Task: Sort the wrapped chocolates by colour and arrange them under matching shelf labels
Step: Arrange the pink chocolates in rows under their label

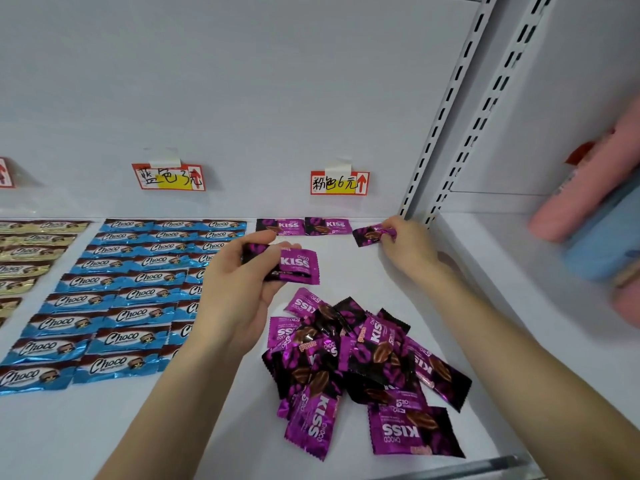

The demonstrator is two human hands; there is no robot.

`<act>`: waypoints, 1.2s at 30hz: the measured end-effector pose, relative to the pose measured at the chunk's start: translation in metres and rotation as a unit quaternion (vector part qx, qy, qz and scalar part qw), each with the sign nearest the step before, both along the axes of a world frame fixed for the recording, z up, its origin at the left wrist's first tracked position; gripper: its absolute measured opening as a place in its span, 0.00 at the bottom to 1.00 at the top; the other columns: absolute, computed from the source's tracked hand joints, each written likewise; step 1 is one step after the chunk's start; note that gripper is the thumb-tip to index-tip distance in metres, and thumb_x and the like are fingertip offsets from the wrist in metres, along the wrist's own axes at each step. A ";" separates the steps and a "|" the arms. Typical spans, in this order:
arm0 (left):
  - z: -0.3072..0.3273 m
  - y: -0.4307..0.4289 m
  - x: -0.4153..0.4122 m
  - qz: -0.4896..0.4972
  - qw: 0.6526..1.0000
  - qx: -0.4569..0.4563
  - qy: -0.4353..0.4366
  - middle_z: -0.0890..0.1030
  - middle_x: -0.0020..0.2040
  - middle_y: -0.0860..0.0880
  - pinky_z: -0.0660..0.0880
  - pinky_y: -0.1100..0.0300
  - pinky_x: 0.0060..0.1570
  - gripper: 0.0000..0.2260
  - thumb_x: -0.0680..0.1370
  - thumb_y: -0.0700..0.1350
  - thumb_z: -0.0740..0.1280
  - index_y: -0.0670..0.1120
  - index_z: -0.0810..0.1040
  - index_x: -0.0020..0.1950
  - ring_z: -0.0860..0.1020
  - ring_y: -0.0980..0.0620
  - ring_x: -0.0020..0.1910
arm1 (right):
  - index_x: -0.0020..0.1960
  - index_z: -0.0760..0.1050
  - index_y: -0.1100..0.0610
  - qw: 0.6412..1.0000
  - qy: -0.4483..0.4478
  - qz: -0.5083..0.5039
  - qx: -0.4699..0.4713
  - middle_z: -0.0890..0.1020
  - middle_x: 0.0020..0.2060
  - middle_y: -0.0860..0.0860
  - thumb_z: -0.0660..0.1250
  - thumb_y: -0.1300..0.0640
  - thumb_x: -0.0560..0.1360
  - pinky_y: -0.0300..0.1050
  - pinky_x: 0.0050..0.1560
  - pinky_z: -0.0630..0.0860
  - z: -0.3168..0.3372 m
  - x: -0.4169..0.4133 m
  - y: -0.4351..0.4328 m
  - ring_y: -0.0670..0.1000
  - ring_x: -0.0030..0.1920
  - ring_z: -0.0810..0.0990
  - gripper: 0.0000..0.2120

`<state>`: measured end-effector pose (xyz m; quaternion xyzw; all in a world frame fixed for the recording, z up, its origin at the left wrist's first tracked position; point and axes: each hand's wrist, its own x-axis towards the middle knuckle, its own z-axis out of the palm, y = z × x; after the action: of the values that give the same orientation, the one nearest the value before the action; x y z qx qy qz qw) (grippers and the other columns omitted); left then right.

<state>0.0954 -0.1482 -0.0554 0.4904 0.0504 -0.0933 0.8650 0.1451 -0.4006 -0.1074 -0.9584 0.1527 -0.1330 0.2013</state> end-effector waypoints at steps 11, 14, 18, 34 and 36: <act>-0.002 0.003 -0.001 -0.021 1.000 0.012 0.003 0.85 0.43 0.47 0.81 0.57 0.34 0.15 0.62 0.41 0.69 0.46 0.78 0.48 0.84 0.50 0.41 | 0.63 0.73 0.59 0.996 -0.008 0.054 -0.070 0.76 0.59 0.57 0.56 0.57 0.79 0.50 0.59 0.70 -0.014 0.004 0.002 0.59 0.61 0.71 0.16; -0.003 0.005 0.000 -0.023 1.000 0.005 0.021 0.85 0.45 0.46 0.81 0.54 0.35 0.09 0.71 0.37 0.67 0.45 0.77 0.51 0.84 0.49 0.42 | 0.66 0.71 0.58 0.995 -0.006 0.065 -0.076 0.74 0.62 0.56 0.55 0.57 0.79 0.49 0.63 0.67 -0.017 0.007 0.002 0.58 0.63 0.69 0.17; -0.006 0.007 0.002 -0.017 0.999 -0.010 0.051 0.85 0.45 0.43 0.81 0.49 0.38 0.06 0.79 0.35 0.60 0.42 0.74 0.53 0.84 0.47 0.42 | 0.68 0.69 0.57 0.994 -0.009 0.068 -0.085 0.73 0.64 0.55 0.54 0.57 0.80 0.50 0.64 0.66 -0.020 0.008 0.001 0.57 0.65 0.67 0.18; -0.002 0.010 -0.018 -0.015 0.998 -0.055 0.035 0.85 0.39 0.46 0.81 0.58 0.37 0.09 0.80 0.40 0.59 0.43 0.78 0.50 0.84 0.51 0.39 | 0.55 0.76 0.60 0.974 -0.150 0.060 0.162 0.80 0.52 0.54 0.58 0.56 0.79 0.46 0.56 0.72 0.018 -0.021 0.033 0.52 0.56 0.76 0.12; 0.000 0.010 -0.022 -0.017 0.998 -0.060 0.020 0.85 0.40 0.47 0.80 0.62 0.36 0.08 0.80 0.40 0.59 0.43 0.78 0.51 0.84 0.53 0.40 | 0.46 0.77 0.54 0.930 -0.146 0.103 0.322 0.83 0.39 0.48 0.62 0.51 0.77 0.41 0.43 0.76 0.043 -0.044 0.054 0.46 0.43 0.81 0.09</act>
<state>0.0730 -0.1380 -0.0556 0.4362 0.0541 -0.1206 0.8901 0.1014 -0.3466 -0.0639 -0.8226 0.0564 -0.1942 0.5315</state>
